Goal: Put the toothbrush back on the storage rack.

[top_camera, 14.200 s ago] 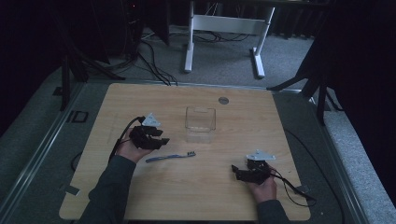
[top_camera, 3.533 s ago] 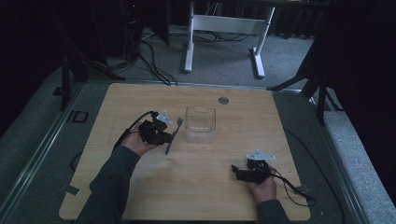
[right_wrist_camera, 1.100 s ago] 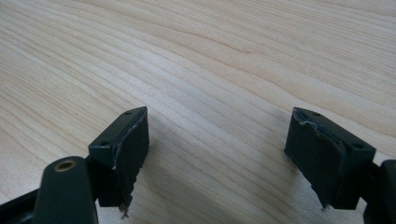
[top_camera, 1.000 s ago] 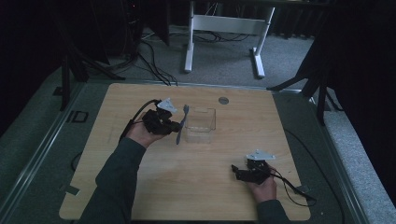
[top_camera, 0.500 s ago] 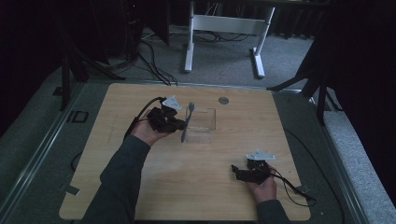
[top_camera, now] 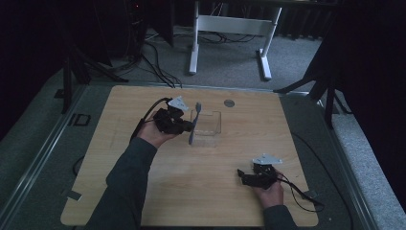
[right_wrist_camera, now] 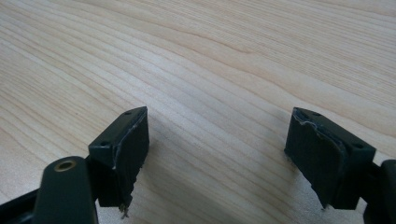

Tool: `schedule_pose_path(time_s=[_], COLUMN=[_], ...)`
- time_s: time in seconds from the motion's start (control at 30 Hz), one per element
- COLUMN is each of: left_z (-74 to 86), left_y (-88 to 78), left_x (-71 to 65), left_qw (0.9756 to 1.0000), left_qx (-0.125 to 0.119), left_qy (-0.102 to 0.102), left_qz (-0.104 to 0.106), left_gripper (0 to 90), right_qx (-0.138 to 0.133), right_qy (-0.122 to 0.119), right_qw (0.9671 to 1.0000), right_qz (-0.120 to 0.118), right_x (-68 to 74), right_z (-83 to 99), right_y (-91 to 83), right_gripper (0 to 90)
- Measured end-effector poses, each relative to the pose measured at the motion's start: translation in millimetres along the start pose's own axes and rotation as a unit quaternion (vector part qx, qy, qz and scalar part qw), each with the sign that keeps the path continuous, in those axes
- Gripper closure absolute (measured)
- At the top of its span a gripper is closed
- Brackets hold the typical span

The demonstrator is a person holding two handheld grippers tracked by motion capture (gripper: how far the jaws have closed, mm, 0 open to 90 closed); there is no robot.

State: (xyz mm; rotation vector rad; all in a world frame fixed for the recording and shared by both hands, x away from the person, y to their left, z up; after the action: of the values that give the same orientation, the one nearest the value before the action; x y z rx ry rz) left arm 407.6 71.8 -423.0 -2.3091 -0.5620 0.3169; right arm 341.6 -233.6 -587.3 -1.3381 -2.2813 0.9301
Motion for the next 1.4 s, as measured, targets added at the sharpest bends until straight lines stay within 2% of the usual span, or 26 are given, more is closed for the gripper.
schedule_pose_path(time_s=[0.27,0.33,1.0,1.4], left_z=[-10.5,-12.1,-16.6,-16.9], left_y=[1.4,2.0,10.2,13.6], left_x=[-0.4,0.5,12.9,17.4], left_qw=[0.9999,0.9998,0.9981,0.9971], left_qx=[-0.011,-0.020,-0.050,-0.055], left_qy=[0.002,-0.001,-0.037,-0.047], left_qz=[-0.002,0.002,-0.006,-0.024], left_gripper=[82.6,82.7,82.7,82.6], right_qx=[0.000,0.000,0.000,0.000], right_qy=[0.000,0.000,0.000,0.000], right_qw=[1.0000,1.0000,1.0000,1.0000], right_qz=[0.000,0.000,0.000,0.000], right_x=[-0.1,-0.1,-0.1,0.1], right_z=[0.0,0.0,0.0,0.0], right_y=[0.0,0.0,0.0,-0.1], right_gripper=[21.3,21.3,21.3,21.2])
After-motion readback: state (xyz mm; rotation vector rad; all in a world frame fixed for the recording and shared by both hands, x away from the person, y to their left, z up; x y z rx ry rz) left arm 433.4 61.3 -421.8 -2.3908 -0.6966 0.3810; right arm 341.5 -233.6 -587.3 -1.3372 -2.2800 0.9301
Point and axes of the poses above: each handheld gripper's, and its own axes: y roughly forward along the jaws, z roughly out of its underside, x roughly to its left, the point moved 4 cm from there along y, roughly forward along the jaws, and after that the axes turned 3 degrees about z, right-handed, at the moved point
